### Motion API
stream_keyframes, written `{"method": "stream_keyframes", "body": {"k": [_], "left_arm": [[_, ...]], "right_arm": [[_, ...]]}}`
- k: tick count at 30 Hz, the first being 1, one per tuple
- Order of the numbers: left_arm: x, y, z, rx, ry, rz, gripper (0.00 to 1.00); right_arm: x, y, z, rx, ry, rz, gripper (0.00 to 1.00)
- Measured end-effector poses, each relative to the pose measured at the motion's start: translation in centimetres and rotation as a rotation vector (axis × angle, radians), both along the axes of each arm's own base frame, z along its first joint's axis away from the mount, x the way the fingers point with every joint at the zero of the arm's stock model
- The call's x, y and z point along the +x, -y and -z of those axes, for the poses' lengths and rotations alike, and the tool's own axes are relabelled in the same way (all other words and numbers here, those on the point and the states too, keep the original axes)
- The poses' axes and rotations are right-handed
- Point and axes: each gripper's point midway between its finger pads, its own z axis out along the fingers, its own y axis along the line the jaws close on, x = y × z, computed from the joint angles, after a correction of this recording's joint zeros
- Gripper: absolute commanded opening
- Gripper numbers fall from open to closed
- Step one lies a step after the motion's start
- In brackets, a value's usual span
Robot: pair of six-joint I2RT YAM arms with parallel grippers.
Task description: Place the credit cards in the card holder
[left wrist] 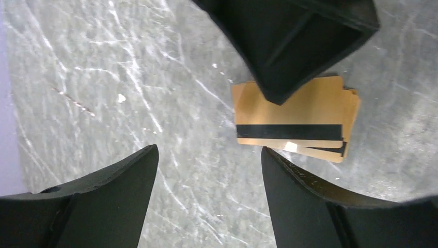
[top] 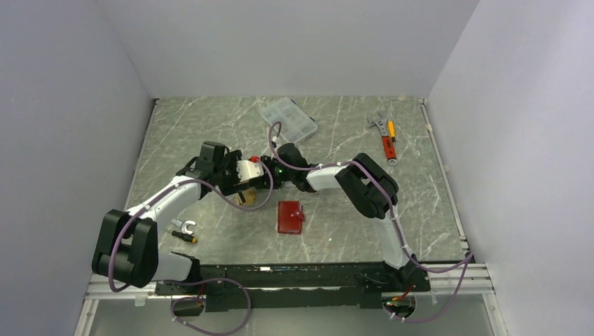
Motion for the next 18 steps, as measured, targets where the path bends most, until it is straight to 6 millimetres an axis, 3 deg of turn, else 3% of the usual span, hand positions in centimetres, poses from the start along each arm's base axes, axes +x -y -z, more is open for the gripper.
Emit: {"method": "stream_keyframes", "body": {"k": [4,13,18], "left_arm": [[0.7,-0.5,-0.7,0.002,0.018,-0.010,0.76],[-0.2,-1.0,3.9,0.078,-0.098,0.024,0.74],[0.2,-0.9,4.0,0.078,-0.091,0.026,0.72]], "right_arm": [[0.0,0.0,0.0,0.000,0.000,0.001,0.48],[0.0,0.0,0.0,-0.001,0.000,0.001,0.47],[0.0,0.0,0.0,-0.002,0.001,0.002,0.47]]}}
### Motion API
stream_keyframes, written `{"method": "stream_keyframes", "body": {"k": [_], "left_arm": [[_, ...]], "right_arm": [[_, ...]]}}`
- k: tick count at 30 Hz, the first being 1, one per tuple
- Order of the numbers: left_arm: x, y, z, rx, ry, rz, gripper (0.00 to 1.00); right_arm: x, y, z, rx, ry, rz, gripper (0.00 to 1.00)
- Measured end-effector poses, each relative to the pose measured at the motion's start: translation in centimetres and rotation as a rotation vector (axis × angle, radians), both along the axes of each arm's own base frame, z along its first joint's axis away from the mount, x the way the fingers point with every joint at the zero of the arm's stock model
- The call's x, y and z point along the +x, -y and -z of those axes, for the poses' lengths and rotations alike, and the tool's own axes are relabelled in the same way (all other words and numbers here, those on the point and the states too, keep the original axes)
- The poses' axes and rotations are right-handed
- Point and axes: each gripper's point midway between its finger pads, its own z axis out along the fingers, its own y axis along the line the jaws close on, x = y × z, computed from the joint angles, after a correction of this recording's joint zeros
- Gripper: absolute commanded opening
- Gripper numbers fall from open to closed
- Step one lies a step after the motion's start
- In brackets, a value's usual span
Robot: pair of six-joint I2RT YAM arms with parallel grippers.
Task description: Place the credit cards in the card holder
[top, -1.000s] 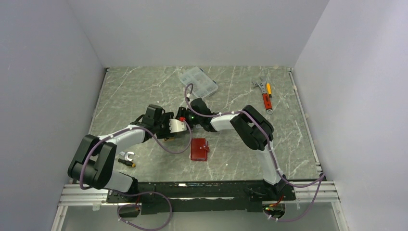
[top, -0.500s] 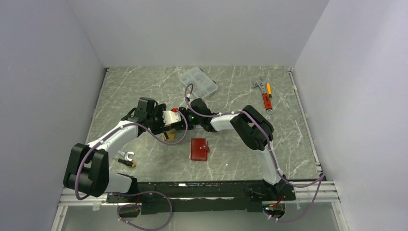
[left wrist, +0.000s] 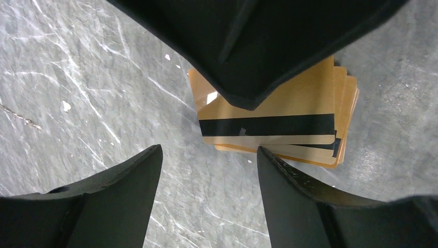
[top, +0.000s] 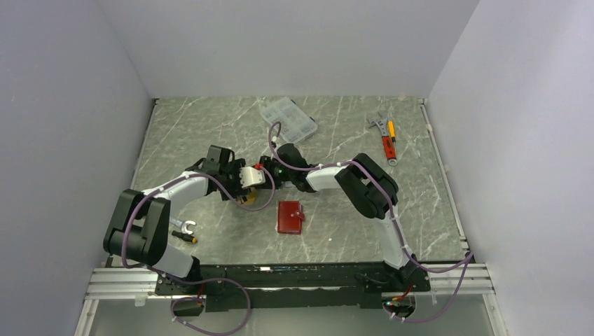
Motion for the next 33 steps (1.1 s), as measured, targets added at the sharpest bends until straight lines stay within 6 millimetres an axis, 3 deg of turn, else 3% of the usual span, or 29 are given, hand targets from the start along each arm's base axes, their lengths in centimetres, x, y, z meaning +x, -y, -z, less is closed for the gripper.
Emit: {"method": "stream_keyframes", "body": {"k": [13,33], "left_arm": [[-0.3,0.9,0.1,-0.025,-0.031,0.020,0.70],[-0.5,1.2,-0.4,-0.035,-0.052,0.025,0.68]], "right_arm": [[-0.2,-0.2,0.0,-0.002,0.003,-0.001,0.43],[-1.4,1.1,1.3,-0.041,-0.036,0.010,0.00]]}}
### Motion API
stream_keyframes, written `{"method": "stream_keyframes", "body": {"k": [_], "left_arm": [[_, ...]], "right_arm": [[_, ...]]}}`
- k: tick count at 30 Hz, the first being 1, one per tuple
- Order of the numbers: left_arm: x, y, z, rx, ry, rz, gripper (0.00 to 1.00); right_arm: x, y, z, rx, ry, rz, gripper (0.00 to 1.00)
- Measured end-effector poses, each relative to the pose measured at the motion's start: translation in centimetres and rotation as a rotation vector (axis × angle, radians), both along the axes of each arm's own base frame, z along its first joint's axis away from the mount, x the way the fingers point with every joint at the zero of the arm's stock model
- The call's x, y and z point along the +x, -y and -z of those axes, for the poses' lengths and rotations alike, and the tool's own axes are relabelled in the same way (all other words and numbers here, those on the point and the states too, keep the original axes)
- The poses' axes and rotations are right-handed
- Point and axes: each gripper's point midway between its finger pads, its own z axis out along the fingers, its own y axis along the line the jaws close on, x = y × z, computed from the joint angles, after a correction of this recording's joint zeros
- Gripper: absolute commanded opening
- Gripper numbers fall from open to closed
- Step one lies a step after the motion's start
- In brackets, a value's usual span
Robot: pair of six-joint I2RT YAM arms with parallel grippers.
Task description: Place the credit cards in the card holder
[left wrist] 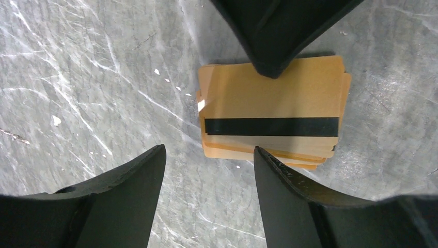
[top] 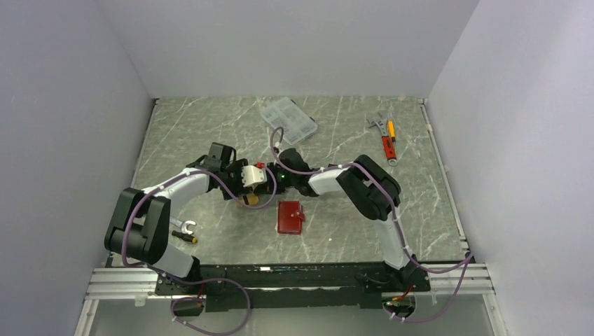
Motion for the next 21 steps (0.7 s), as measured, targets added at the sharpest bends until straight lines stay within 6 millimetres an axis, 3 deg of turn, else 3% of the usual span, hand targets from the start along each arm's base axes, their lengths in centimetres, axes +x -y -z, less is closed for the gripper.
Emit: {"method": "stream_keyframes", "body": {"k": [11,18,21], "left_arm": [[0.4,0.2,-0.7,-0.004,0.005,-0.002,0.68],[0.2,0.3,-1.2,-0.019,-0.017,-0.017,0.69],[0.5,0.6,-2.6,-0.070,-0.031,-0.044,0.71]], "right_arm": [[-0.9,1.9,-0.3,0.005,-0.007,0.019,0.00],[-0.7,2.8,-1.7,0.092,0.003,0.041,0.00],[-0.5,2.7,-2.6,0.139,0.010,0.036,0.00]]}}
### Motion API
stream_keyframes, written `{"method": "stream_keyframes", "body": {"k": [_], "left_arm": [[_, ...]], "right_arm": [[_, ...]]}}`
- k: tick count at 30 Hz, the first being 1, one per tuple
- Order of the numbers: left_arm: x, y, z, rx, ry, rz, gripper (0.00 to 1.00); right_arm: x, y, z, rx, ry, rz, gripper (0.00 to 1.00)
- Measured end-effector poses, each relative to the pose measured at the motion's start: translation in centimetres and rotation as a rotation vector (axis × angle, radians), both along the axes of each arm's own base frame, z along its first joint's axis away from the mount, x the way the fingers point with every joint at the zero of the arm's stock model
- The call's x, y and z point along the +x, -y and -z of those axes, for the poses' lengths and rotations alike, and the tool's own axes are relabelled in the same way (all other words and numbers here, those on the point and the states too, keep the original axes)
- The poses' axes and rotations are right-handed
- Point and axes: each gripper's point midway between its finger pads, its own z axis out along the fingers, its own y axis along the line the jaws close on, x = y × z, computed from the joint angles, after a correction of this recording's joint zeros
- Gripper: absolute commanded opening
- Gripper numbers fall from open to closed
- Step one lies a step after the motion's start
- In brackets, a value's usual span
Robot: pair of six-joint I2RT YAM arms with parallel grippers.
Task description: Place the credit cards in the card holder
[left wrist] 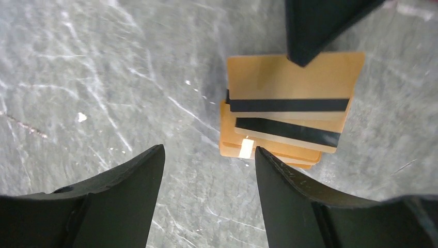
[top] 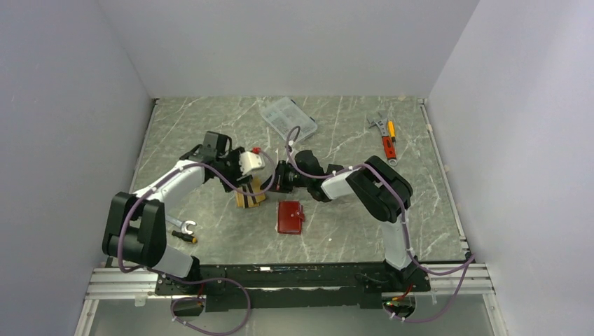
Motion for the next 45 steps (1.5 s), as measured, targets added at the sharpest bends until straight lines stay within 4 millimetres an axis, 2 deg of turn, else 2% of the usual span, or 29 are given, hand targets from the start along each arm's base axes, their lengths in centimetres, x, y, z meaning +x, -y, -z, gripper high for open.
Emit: {"method": "stream_keyframes", "body": {"k": [6,9,16,19,27,35,45], "left_arm": [[1.9,-0.6,-5.5,-0.257,-0.012,-0.166,0.74],[1.5,-0.7,-6.7,-0.379,-0.061,-0.234,0.75],[-3.0,1.6,-6.4,-0.676,-0.317,-0.337,0.74],[-3.7,2.2,-7.0,-0.776,-0.410,-0.377,0.74],[-3.7,2.1,-9.6,-0.961,-0.498,-0.440,0.72],[-4.7,3.2,-10.2,-1.055,-0.607,-0.438,0.69],[-4.6,3.4,-10.9,-1.086,-0.605,-0.414,0.67]], "right_arm": [[0.2,-0.3,-2.1,0.059,0.038,-0.012,0.00],[0.0,-0.2,-3.4,0.075,0.060,-0.016,0.00],[0.3,0.5,-7.4,0.121,0.141,-0.010,0.00],[0.4,1.0,-9.2,0.144,0.172,-0.002,0.00],[0.4,1.4,-12.7,0.189,0.236,0.007,0.00],[0.4,1.3,-13.3,0.201,0.236,0.008,0.00],[0.4,0.4,-15.1,0.235,0.256,-0.004,0.00]]}}
